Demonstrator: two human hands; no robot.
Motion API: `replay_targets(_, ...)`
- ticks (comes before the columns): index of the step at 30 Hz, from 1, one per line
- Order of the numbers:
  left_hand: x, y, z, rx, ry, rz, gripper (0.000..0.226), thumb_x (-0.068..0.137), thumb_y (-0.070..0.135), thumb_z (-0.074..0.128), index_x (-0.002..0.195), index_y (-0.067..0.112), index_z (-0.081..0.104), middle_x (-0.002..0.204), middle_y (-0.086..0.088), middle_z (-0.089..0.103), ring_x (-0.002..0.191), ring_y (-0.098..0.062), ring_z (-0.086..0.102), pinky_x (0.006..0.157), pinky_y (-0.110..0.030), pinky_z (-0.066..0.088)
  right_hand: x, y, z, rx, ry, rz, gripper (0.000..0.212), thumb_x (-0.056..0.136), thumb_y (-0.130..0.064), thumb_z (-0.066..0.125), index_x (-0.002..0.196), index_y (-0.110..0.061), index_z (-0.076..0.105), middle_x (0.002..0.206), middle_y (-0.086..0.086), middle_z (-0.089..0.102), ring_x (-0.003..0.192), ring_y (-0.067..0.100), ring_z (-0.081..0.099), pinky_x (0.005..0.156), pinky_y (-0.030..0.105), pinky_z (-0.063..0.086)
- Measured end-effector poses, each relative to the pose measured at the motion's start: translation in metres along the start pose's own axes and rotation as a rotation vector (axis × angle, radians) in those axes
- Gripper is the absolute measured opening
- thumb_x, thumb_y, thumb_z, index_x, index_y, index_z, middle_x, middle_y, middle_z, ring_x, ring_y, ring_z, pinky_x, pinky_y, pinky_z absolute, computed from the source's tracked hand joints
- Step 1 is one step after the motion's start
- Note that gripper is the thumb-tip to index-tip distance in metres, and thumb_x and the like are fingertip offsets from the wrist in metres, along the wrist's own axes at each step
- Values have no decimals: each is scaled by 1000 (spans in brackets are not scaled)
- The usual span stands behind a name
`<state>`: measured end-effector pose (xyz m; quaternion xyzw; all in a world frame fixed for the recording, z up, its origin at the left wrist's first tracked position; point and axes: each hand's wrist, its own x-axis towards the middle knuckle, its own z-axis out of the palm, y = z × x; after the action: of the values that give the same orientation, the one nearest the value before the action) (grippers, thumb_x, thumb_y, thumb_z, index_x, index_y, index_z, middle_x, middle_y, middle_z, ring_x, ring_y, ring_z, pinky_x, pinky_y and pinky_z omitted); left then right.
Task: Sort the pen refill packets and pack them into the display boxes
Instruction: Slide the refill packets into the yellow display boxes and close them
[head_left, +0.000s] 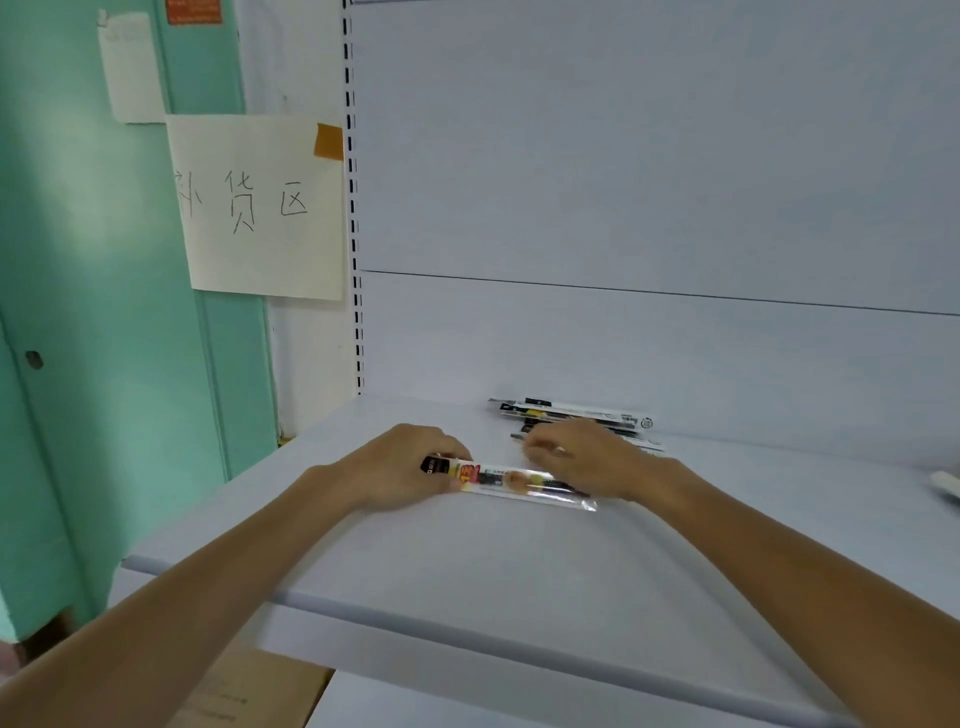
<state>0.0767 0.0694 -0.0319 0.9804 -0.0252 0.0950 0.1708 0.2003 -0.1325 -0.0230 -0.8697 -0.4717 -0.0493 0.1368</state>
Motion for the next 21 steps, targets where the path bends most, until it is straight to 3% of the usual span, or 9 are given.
replay_targets(3, 1, -2, 2, 1, 30, -21, 19, 90, 24, 55, 108, 27, 60, 98, 6, 60, 90, -12, 55, 80, -25, 43, -1, 23, -3, -104, 64, 113, 24, 92, -19, 40, 89, -12, 62, 94, 1, 65, 89, 20, 58, 82, 34, 45)
replay_targets(6, 4, 2, 6, 49, 51, -21, 25, 90, 17, 46, 110, 25, 57, 99, 6, 56, 92, -13, 52, 79, -25, 41, -7, 9, -7, 220, -21, 79, 33, 87, -50, 52, 95, -19, 62, 93, -7, 64, 86, 10, 56, 79, 27, 43)
replay_targets(8, 7, 9, 8, 114, 31, -23, 25, 89, 20, 44, 111, 25, 55, 96, 5, 50, 91, -15, 48, 75, -27, 35, -7, -3, -2, 99, -126, 18, 46, 80, -59, 56, 108, -23, 59, 100, -7, 59, 89, 10, 52, 77, 26, 41)
replay_targets(11, 9, 27, 7, 254, -18, -53, 26, 88, 31, 46, 112, 25, 53, 97, 5, 47, 91, -15, 44, 77, -29, 29, -7, -10, 1, 15, -106, -37, 28, 86, -43, 57, 80, -17, 52, 75, -3, 48, 70, 14, 43, 59, 28, 31)
replay_targets(14, 11, 45, 10, 535, 64, 70, 34, 88, 40, 42, 115, 20, 45, 105, 2, 49, 99, -19, 47, 85, -32, 31, -15, -12, -8, 106, -80, -36, 34, 90, -37, 57, 66, -23, 38, 66, -7, 40, 59, 9, 35, 55, 26, 26)
replay_targets(17, 15, 63, 18, 571, 180, 214, 37, 87, 36, 27, 113, 14, 42, 104, -1, 52, 97, -24, 52, 80, -31, 32, -31, -8, -17, 293, 16, 10, 23, 85, -39, 64, 78, -21, 52, 74, -10, 50, 68, 6, 44, 61, 22, 33)
replay_targets(19, 20, 78, 21, 427, 159, 171, 26, 91, 29, 35, 109, 13, 40, 103, -1, 51, 94, -25, 52, 74, -32, 33, -47, 3, -24, 456, 151, 115, 23, 84, -42, 63, 94, -21, 61, 91, -13, 60, 87, 4, 54, 73, 17, 40)
replay_targets(21, 26, 91, 21, 287, 128, 102, 16, 92, 27, 41, 101, 14, 36, 95, 2, 45, 87, -24, 47, 70, -31, 32, -65, 18, -31, 583, 382, 231, 30, 91, -44, 50, 102, -19, 62, 102, -7, 63, 98, 13, 56, 75, 13, 38)
